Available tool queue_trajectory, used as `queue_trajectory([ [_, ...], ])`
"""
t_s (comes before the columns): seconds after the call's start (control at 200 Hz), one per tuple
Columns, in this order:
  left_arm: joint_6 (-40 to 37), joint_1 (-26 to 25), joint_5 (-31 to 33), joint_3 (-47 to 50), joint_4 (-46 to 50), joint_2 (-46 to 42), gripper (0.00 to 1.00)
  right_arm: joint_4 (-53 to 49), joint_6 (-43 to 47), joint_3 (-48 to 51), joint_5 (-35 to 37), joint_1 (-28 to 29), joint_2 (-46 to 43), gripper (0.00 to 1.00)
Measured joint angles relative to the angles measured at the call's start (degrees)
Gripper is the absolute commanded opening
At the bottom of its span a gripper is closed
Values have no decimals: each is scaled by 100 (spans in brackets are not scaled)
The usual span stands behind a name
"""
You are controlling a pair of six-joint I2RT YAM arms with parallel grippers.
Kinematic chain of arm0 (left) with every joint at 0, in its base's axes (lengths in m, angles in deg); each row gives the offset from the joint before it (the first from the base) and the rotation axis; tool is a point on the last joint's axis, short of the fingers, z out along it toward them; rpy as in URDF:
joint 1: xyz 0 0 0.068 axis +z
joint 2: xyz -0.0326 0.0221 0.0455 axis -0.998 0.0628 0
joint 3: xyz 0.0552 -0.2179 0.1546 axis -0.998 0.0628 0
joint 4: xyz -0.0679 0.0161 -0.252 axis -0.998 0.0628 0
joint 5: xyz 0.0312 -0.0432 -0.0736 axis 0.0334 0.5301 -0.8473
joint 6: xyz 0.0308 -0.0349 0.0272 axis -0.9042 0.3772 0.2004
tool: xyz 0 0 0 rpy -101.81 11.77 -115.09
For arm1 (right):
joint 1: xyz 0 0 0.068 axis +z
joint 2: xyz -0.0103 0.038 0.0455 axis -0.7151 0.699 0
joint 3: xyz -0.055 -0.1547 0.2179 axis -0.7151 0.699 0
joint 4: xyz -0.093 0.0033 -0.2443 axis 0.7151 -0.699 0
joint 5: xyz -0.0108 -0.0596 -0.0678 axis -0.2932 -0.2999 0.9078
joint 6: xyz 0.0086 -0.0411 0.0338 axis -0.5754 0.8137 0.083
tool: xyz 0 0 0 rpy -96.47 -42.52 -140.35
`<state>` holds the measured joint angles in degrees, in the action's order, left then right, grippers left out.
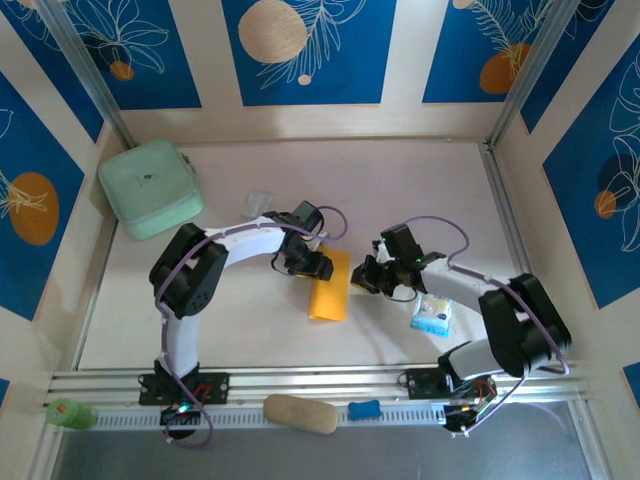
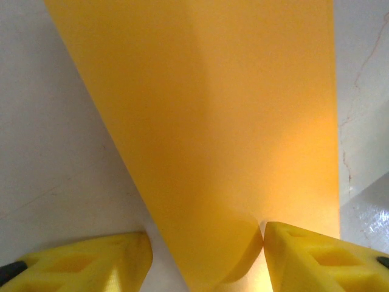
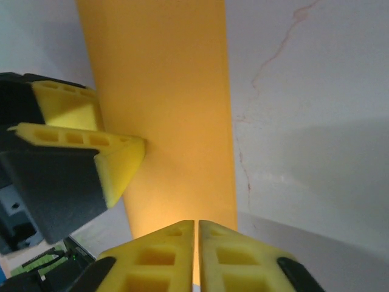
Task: Fold a paper plane with a square sheet of paper (pick it up from the middle)
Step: Hold the square sheet of paper at the center of the table.
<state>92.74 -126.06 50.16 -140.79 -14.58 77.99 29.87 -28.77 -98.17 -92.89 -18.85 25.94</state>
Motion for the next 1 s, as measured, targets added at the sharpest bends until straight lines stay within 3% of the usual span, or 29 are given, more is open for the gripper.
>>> queue_trajectory([
  [0.05, 0, 0, 0, 0, 0, 2, 58, 42, -28, -79, 33, 85, 129, 0],
  [0.665, 0, 0, 0, 0, 0, 2, 57, 461, -166, -358, 142, 490, 1189, 0],
  [1.0, 404, -39, -11, 398, -498, -369, 68, -103, 1231, -702, -74, 192, 1377, 0],
])
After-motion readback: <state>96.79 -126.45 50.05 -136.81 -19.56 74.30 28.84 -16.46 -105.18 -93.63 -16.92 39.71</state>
